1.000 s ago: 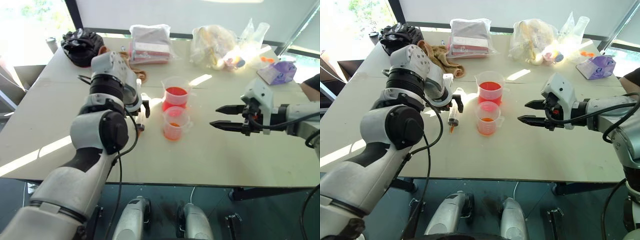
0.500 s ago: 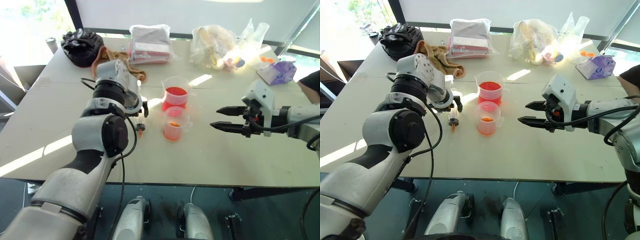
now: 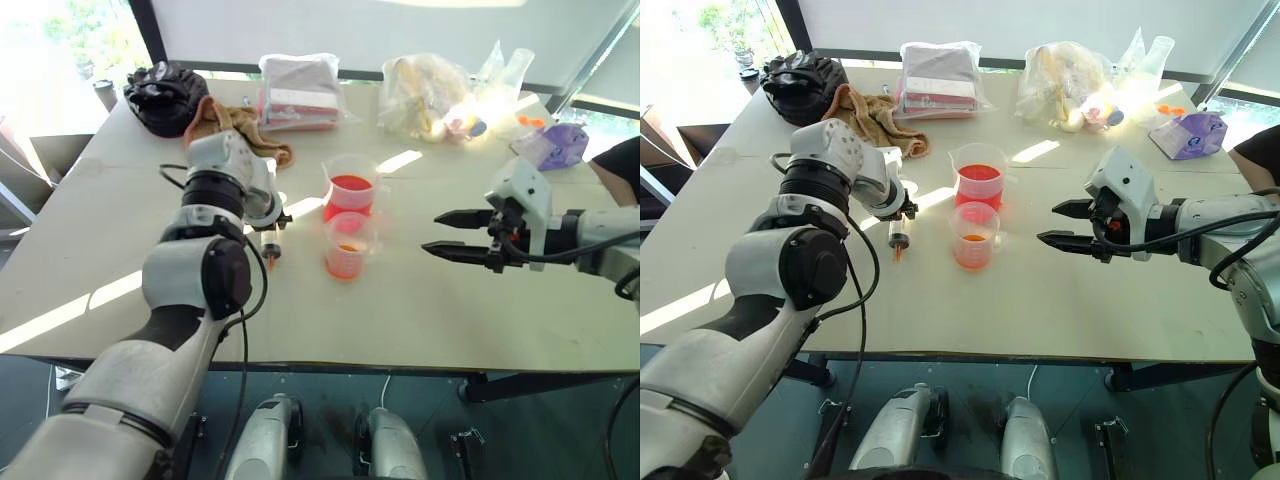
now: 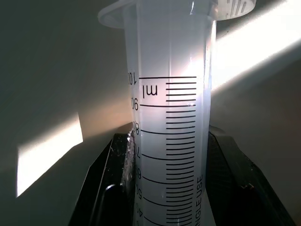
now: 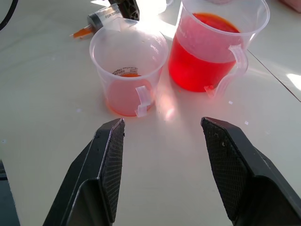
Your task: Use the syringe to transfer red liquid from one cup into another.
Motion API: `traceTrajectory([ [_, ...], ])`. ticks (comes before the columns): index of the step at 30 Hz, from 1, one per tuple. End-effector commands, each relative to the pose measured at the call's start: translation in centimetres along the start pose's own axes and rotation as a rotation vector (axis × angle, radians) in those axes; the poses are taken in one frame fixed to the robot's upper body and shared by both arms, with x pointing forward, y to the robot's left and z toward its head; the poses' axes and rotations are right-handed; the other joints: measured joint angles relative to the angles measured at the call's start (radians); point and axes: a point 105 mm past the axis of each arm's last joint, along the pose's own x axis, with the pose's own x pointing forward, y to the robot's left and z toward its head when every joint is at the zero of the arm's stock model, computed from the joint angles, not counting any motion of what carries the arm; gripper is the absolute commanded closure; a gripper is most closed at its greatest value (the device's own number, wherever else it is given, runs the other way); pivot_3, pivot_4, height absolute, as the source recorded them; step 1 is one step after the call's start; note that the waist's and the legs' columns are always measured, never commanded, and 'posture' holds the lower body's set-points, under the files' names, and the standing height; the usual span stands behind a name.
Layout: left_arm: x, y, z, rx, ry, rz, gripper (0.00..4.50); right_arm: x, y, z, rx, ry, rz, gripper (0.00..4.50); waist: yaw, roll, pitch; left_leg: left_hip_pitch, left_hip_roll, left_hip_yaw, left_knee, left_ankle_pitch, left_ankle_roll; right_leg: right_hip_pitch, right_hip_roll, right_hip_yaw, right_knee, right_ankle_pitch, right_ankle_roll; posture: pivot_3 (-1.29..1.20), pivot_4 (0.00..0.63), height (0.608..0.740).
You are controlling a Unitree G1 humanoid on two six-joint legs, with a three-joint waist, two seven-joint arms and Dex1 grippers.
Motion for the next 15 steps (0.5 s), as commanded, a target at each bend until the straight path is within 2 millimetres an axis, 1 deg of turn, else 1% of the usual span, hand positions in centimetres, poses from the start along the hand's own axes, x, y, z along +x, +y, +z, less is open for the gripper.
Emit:
traceTrajectory([
  [1, -4.3, 1.5, 4.5, -0.044, -0.242, -0.112, 3.12, -0.4, -0.5, 0.8, -0.035, -0.024, -0.025, 1.78, -0.006, -0.001, 0.0, -0.001, 0.001, 0.0, 0.0, 0.001, -0.001, -0.002, 0.001, 0.0, 0.0, 0.001, -0.001, 0.0, 0.15, 0.74],
  [2, -5.2, 1.7, 5.2, -0.039, -0.302, -0.137, 3.12, -0.4, -0.5, 0.8, -0.036, -0.027, -0.025, 1.78, -0.009, -0.001, 0.001, -0.003, 0.001, 0.0, 0.0, 0.001, -0.002, -0.004, 0.001, 0.001, 0.0, 0.001, -0.001, 0.0, 0.15, 0.74],
  [4, -7.9, 1.4, 7.1, 0.022, -0.468, -0.207, 3.12, -0.2, -0.5, 0.8, -0.037, -0.036, -0.026, 1.78, -0.007, -0.001, 0.0, -0.003, 0.001, 0.001, -0.001, 0.001, -0.002, -0.005, 0.002, 0.001, 0.0, 0.001, -0.001, 0.0, 0.15, 0.74],
  [5, -9.7, 0.8, 8.0, 0.079, -0.561, -0.245, 3.12, -0.1, -0.5, 0.9, -0.04, -0.04, -0.027, 1.78, -0.002, -0.001, 0.0, -0.003, 0.001, 0.001, -0.001, 0.001, -0.002, -0.005, 0.002, 0.001, 0.0, 0.001, -0.001, 0.0, 0.15, 0.74],
  [7, -12.1, -0.7, 8.9, 0.168, -0.681, -0.331, 3.12, 0.0, -0.5, 0.9, -0.043, -0.048, -0.028, 1.78, 0.004, -0.001, 0.0, -0.004, 0.0, 0.001, -0.002, 0.001, -0.002, -0.005, 0.002, 0.0, -0.001, 0.001, -0.001, 0.0, 0.15, 0.74],
  [8, -13.1, -1.4, 9.3, 0.187, -0.73, -0.384, 3.12, 0.1, -0.5, 1.0, -0.045, -0.053, -0.029, 1.78, 0.005, -0.001, 0.0, -0.004, -0.001, 0.001, -0.002, 0.001, -0.002, -0.004, 0.002, 0.0, -0.002, 0.001, -0.001, 0.0, 0.15, 0.74],
  [9, -13.7, -1.9, 9.5, 0.196, -0.76, -0.418, 3.12, 0.1, -0.6, 1.0, -0.047, -0.056, -0.03, 1.78, 0.005, -0.001, 0.0, -0.004, -0.001, 0.001, -0.002, 0.001, -0.002, -0.003, 0.001, 0.0, -0.002, 0.001, -0.001, 0.0, 0.15, 0.74],
  [10, -14.7, -3.0, 9.8, 0.238, -0.817, -0.495, 3.12, 0.2, -0.6, 1.2, -0.051, -0.063, -0.032, 1.78, 0.005, -0.001, 0.0, -0.003, -0.002, 0.001, -0.002, 0.001, -0.002, -0.003, 0.001, 0.0, -0.002, 0.001, -0.001, 0.0, 0.15, 0.74],
  [12, -16.2, -4.9, 10.0, 0.29, -0.904, -0.636, 3.12, 0.2, -0.7, 1.5, -0.061, -0.08, -0.045, 1.78, 0.003, -0.001, 0.0, -0.003, -0.002, 0.002, -0.001, 0.001, -0.002, -0.002, 0.001, 0.0, -0.003, 0.002, 0.0, 0.0, 0.15, 0.74],
  [13, -16.7, -5.5, 10.1, 0.304, -0.935, -0.683, 3.12, 0.3, -0.9, 1.7, -0.064, -0.087, -0.052, 1.78, 0.002, -0.001, 0.0, -0.003, -0.002, 0.002, -0.001, 0.001, -0.002, -0.002, 0.001, 0.0, -0.003, 0.002, 0.0, 0.0, 0.15, 0.74],
  [15, -17.9, -7.4, 10.0, 0.362, -1.032, -0.811, 3.12, 0.3, -1.1, 2.1, -0.066, -0.103, -0.067, 1.78, 0.0, -0.001, 0.0, -0.003, -0.001, 0.002, -0.001, 0.001, -0.001, -0.002, 0.001, 0.0, -0.003, 0.002, 0.0, 0.0, 0.15, 0.74],
])
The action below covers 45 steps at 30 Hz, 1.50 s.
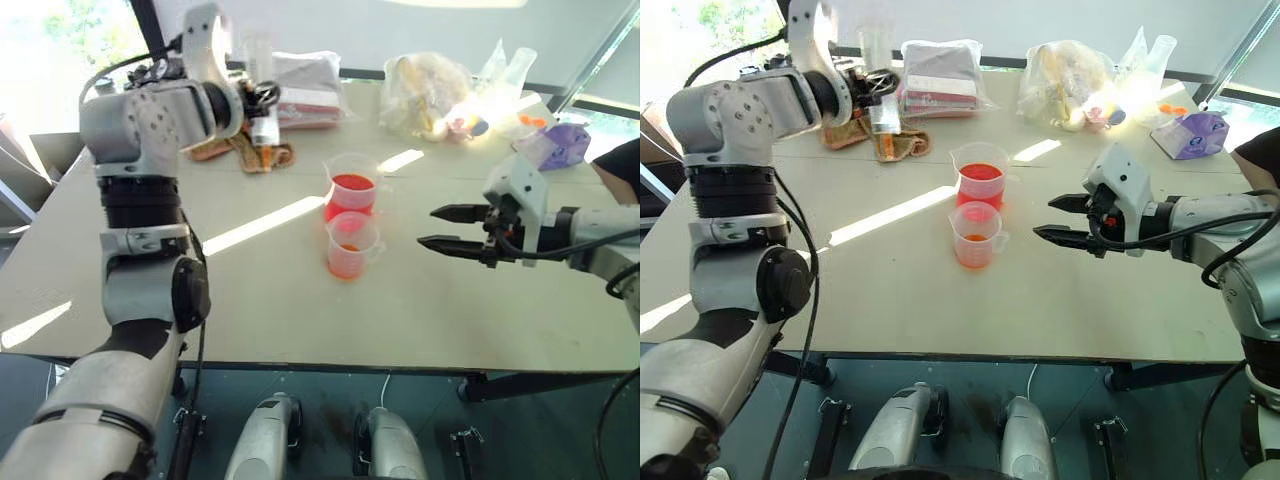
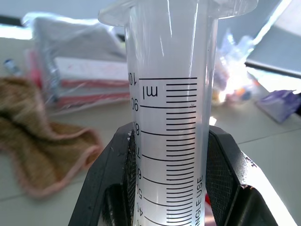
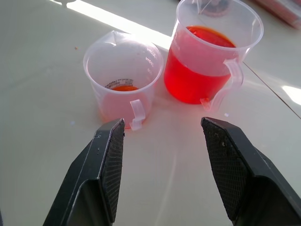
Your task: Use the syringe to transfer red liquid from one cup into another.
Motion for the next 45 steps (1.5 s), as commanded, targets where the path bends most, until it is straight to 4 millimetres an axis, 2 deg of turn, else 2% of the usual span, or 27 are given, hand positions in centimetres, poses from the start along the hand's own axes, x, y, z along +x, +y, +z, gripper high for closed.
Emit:
traceTrajectory([
  [1, 0.2, -3.8, 3.2, 0.086, -0.21, -0.224, 3.12, -0.2, -0.7, 1.6, -0.046, -0.05, -0.04, 1.78, -0.001, 0.0, 0.0, 0.0, 0.0, 0.0, 0.0, 0.0, 0.0, 0.0, 0.0, 0.0, 0.0, 0.0, 0.0, 0.0, 0.15, 0.74],
  [6, 0.8, -7.8, 1.6, 0.169, -0.331, -0.455, 3.12, -0.2, -0.5, 2.2, -0.058, -0.072, -0.05, 1.78, 0.0, 0.0, 0.0, 0.0, 0.001, 0.001, 0.0, 0.002, 0.003, 0.0, 0.001, 0.0, 0.0, 0.0, 0.0, 0.0, 0.15, 0.74],
  [9, 1.0, -8.7, 0.2, 0.205, -0.365, -0.517, 3.12, -0.2, -0.6, 2.6, -0.058, -0.092, -0.07, 1.78, 0.0, 0.0, 0.0, 0.0, 0.001, 0.001, 0.0, 0.002, 0.005, 0.0, 0.0, 0.0, 0.0, 0.0, 0.0, 0.0, 0.15, 0.74],
  [12, 1.5, -9.3, -3.0, 0.26, -0.363, -0.583, 3.12, -0.4, -1.5, 4.0, -0.068, -0.15, -0.14, 1.78, -0.001, 0.0, 0.0, 0.0, 0.001, 0.001, 0.0, 0.002, 0.006, 0.0, 0.0, 0.0, 0.0, 0.0, 0.0, 0.0, 0.15, 0.74],
  [17, 2.6, -8.0, -5.8, 0.309, -0.343, -0.545, 3.12, -0.8, -2.7, 6.6, -0.024, -0.248, -0.207, 1.78, 0.0, 0.0, 0.0, -0.001, 0.001, 0.001, 0.0, 0.002, 0.008, -0.001, 0.0, 0.0, 0.0, 0.0, 0.0, 0.0, 0.15, 0.74],
  [26, 3.4, -6.2, -7.4, 0.339, -0.357, -0.466, 3.12, -1.7, -3.4, 11.3, 0.082, -0.386, -0.226, 1.78, -0.001, 0.0, 0.0, -0.003, 0.001, 0.001, 0.001, 0.0, 0.011, -0.002, -0.002, 0.0, -0.001, 0.0, 0.0, 0.0, 0.15, 0.74],
  [30, 3.7, -5.9, -8.4, 0.34, -0.348, -0.452, 3.12, -1.3, -3.7, 13.2, 0.148, -0.419, -0.205, 1.78, -0.001, 0.0, 0.0, -0.003, 0.001, 0.0, 0.001, 0.0, 0.011, -0.003, -0.002, 0.0, -0.001, 0.0, 0.0, 0.0, 0.15, 0.74],
  [35, 4.0, -5.8, -9.2, 0.346, -0.34, -0.443, 3.12, 0.3, -4.1, 14.0, 0.206, -0.394, -0.208, 1.78, -0.004, 0.0, 0.0, -0.005, 0.001, 0.001, 0.001, 0.0, 0.011, -0.005, -0.002, 0.0, -0.001, 0.0, 0.0, 0.0, 0.15, 0.74],
  [45, 4.0, -5.8, -9.7, 0.349, -0.338, -0.444, 3.12, 4.2, -5.1, 13.6, 0.31, -0.372, -0.272, 1.78, -0.018, 0.001, 0.0, -0.008, 0.0, 0.001, 0.001, 0.0, 0.012, -0.007, 0.0, -0.001, 0.0, 0.0, 0.0, 0.0, 0.15, 0.74],
])
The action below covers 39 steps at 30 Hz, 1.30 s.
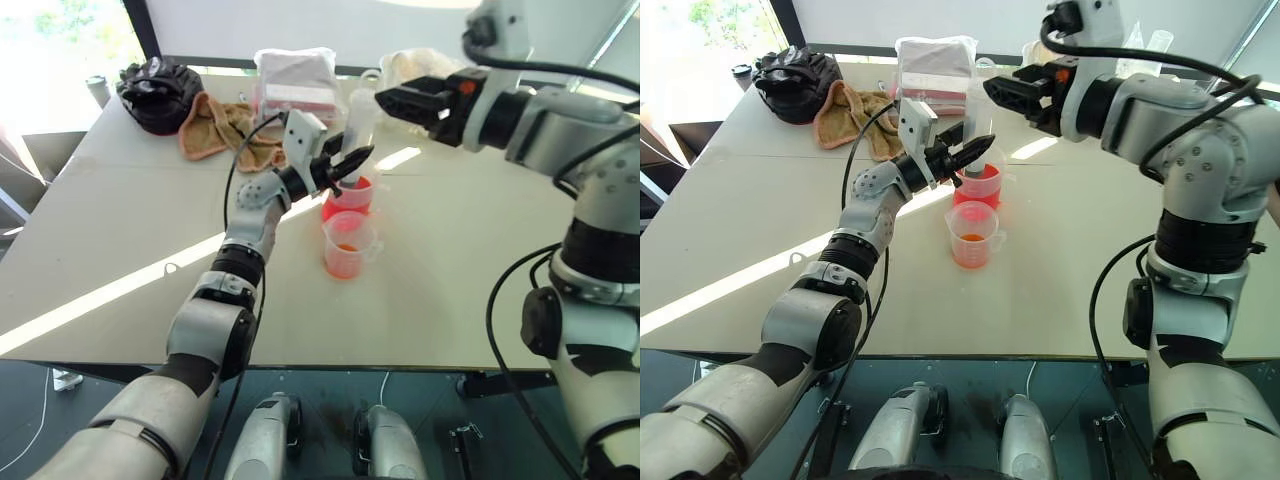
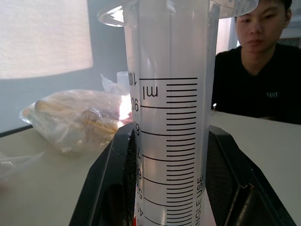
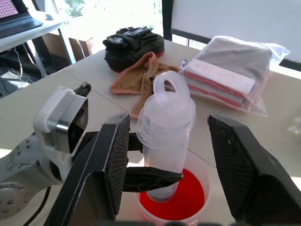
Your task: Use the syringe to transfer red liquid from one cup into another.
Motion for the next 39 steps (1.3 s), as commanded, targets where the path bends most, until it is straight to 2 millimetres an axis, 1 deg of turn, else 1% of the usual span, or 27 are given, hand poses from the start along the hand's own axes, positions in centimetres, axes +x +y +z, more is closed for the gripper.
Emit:
traceTrajectory([
  [1, 0.6, -0.1, 1.6, 0.041, -0.049, -0.012, 3.12, 0.3, -0.3, 2.1, -0.018, -0.08, -0.045, 1.78, -0.007, 0.0, 0.0, 0.0, 0.0, 0.0, 0.0, 0.0, 0.0, 0.0, 0.0, 0.0, 0.0, 0.0, 0.0, 0.0, 0.15, 0.74],
  [5, 0.6, -0.2, 1.6, 0.041, -0.047, -0.013, 3.12, 0.9, -0.8, 2.5, -0.004, -0.101, -0.077, 1.78, -0.014, 0.0, 0.0, 0.0, 0.0, 0.0, 0.0, 0.0, 0.001, 0.0, 0.0, 0.0, 0.0, 0.0, 0.0, 0.0, 0.15, 0.74],
  [9, 0.6, -0.2, 1.6, 0.04, -0.046, -0.013, 3.12, 1.4, -0.7, 2.9, 0.012, -0.121, -0.072, 1.78, -0.017, 0.0, 0.0, 0.0, 0.0, 0.0, 0.0, 0.0, 0.001, 0.0, 0.001, 0.0, 0.0, 0.0, 0.0, 0.0, 0.15, 0.74],
  [16, 0.6, -0.2, 1.6, 0.041, -0.048, -0.014, 3.12, 2.5, -0.1, 2.4, 0.02, -0.101, -0.068, 1.78, -0.016, 0.0, 0.0, 0.0, 0.0, 0.0, 0.0, 0.0, 0.001, 0.0, 0.001, 0.0, 0.0, 0.0, 0.0, 0.0, 0.15, 0.74],
  [17, 0.6, -0.2, 1.6, 0.04, -0.049, -0.012, 3.12, 2.7, -0.1, 2.3, 0.022, -0.096, -0.07, 2.05, -0.017, 0.0, 0.0, 0.0, 0.0, 0.0, 0.0, 0.0, 0.001, 0.0, 0.001, 0.0, 0.0, 0.0, 0.0, 0.0, 0.15, 0.74],
  [19, 0.5, -0.2, 1.6, 0.038, -0.05, -0.01, 3.12, 3.0, 0.0, 2.0, 0.029, -0.085, -0.069, 2.73, -0.017, 0.0, 0.0, 0.0, 0.0, 0.0, 0.0, 0.0, 0.001, 0.0, 0.001, 0.0, 0.001, 0.0, 0.0, 0.0, 0.15, 0.74],
  [22, 0.5, -0.2, 1.4, 0.033, -0.046, -0.01, 3.12, 3.3, 0.2, 1.6, 0.047, -0.068, -0.06, 4.28, -0.018, 0.0, 0.0, 0.0, 0.0, 0.0, 0.0, 0.0, 0.001, 0.0, 0.001, 0.0, 0.001, 0.0, 0.0, 0.0, 0.15, 0.74],
  [23, 0.5, -0.2, 1.4, 0.032, -0.044, -0.01, 3.12, 3.4, 0.2, 1.5, 0.051, -0.061, -0.059, 4.47, -0.018, 0.0, 0.0, 0.0, 0.0, 0.0, 0.0, 0.0, 0.001, 0.0, 0.001, 0.0, 0.001, 0.0, 0.0, 0.0, 0.15, 0.74],
  [33, 0.1, -0.2, 0.3, 0.014, -0.014, -0.011, 3.12, 3.8, 0.7, 0.9, 0.078, -0.025, -0.043, 4.47, -0.019, 0.0, 0.0, 0.0, 0.0, 0.0, -0.001, 0.0, 0.001, 0.0, 0.001, 0.0, 0.001, 0.0, 0.0, 0.0, 0.15, 0.74],
  [39, -0.3, -0.4, -0.6, 0.013, 0.01, -0.008, 3.12, 3.6, 0.5, 2.1, 0.078, -0.052, -0.043, 4.47, -0.019, 0.0, 0.0, 0.0, 0.0, 0.0, -0.001, 0.0, 0.001, 0.0, 0.001, 0.0, 0.001, 0.0, 0.0, 0.0, 0.15, 0.74],
])
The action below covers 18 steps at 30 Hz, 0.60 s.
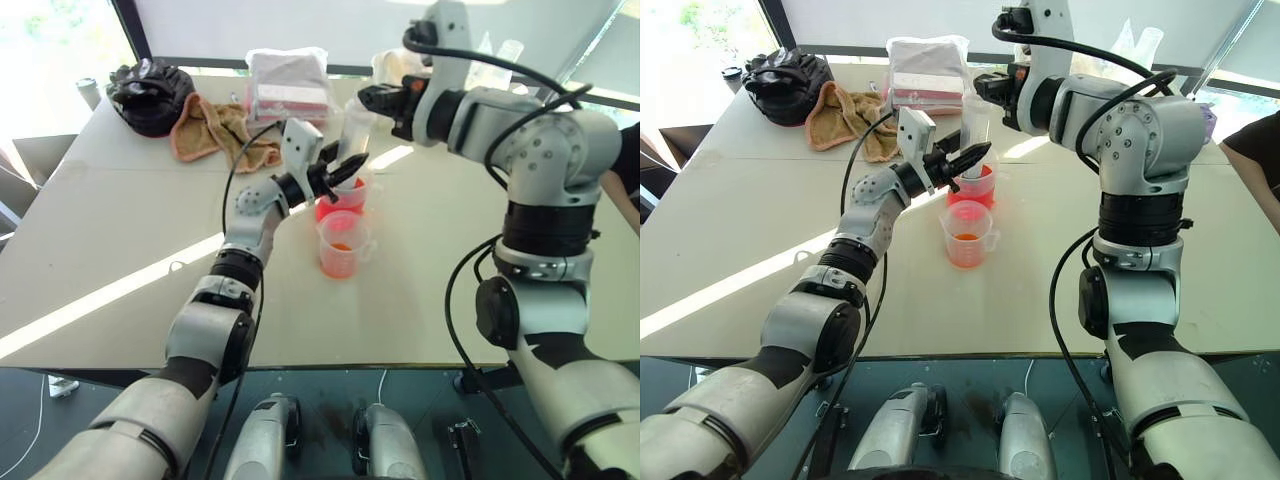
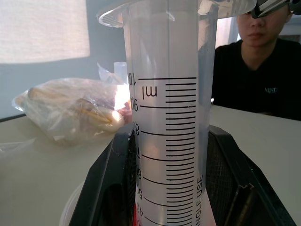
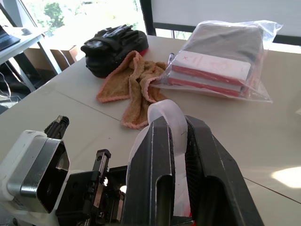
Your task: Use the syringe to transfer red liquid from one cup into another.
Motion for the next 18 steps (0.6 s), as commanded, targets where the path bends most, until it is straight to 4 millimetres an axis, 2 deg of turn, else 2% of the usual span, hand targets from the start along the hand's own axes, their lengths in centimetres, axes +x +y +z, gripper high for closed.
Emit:
traceTrajectory([
  [1, 0.3, -0.6, 0.6, 0.043, -0.022, -0.027, 3.12, -0.6, 0.8, 2.7, -0.016, -0.083, 0.027, 4.47, 0.0, 0.0, 0.0, 0.0, 0.0, 0.0, 0.0, 0.0, 0.0, 0.0, 0.0, 0.0, 0.0, 0.0, 0.0, 0.0, 0.15, 0.74],
  [18, -0.4, -0.8, -0.5, 0.026, 0.007, -0.029, 3.12, -1.7, -0.1, 6.5, -0.023, -0.214, -0.009, 4.47, -0.002, 0.0, 0.0, 0.0, 0.0, 0.0, 0.0, 0.0, 0.0, 0.0, 0.0, 0.0, 0.0, 0.0, 0.0, 0.0, 0.15, 0.74],
])
